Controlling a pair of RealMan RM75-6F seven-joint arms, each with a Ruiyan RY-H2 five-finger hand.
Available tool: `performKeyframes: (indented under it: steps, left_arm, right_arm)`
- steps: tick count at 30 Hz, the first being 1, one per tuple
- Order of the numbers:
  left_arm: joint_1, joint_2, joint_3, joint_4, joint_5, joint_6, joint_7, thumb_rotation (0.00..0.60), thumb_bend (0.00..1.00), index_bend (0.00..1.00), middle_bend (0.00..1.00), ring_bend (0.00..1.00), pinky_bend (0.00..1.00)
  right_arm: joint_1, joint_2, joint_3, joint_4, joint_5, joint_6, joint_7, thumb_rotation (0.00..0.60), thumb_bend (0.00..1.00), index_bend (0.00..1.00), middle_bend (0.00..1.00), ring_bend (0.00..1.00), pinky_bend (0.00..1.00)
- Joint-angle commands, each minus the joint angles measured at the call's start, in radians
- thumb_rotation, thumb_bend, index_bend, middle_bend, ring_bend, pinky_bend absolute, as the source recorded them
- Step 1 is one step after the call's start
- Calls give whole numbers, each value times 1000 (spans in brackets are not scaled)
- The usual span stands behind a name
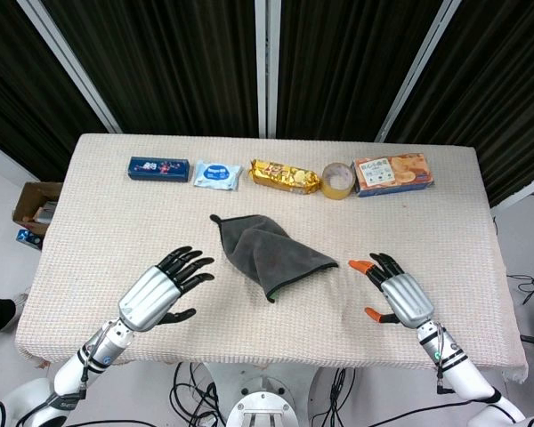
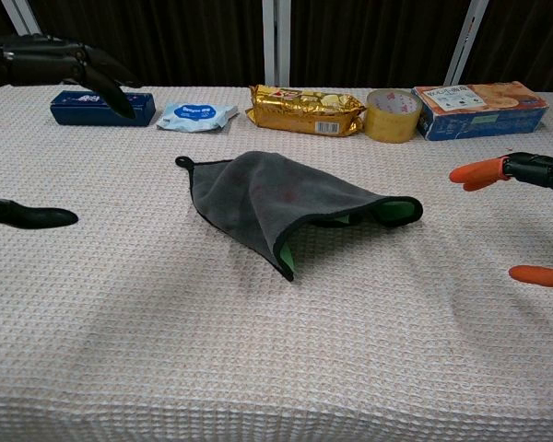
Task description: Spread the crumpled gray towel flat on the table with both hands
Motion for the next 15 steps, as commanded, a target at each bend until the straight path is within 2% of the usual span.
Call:
performKeyframes:
  steps: [1,6,10,15]
  left_arm:
    - [-2,0,5,2,-4,1,0,600,115,290,173,143,150]
    - [6,-11,28,12,-22,0,-10,600,115,290,173,143,153]
    - [9,-61,57,59,-39,-39,29,600,115,291,178,160,162]
    - [-11,-159,40,97,-46,-79,138,600,118,302,179,162,166]
  right_arm:
    - [-5,4,-4,-3,-1,14,4,600,157,151,157,14,68]
    - [-41,44,-9,-26,-5,97,56,600,157,170,157,14,68]
    - [-99,160,1,-82,21,202,118,600,169,214,157,14,68]
    - [-149,310,32,-151,46,310,162,600,176,235,157,13,68]
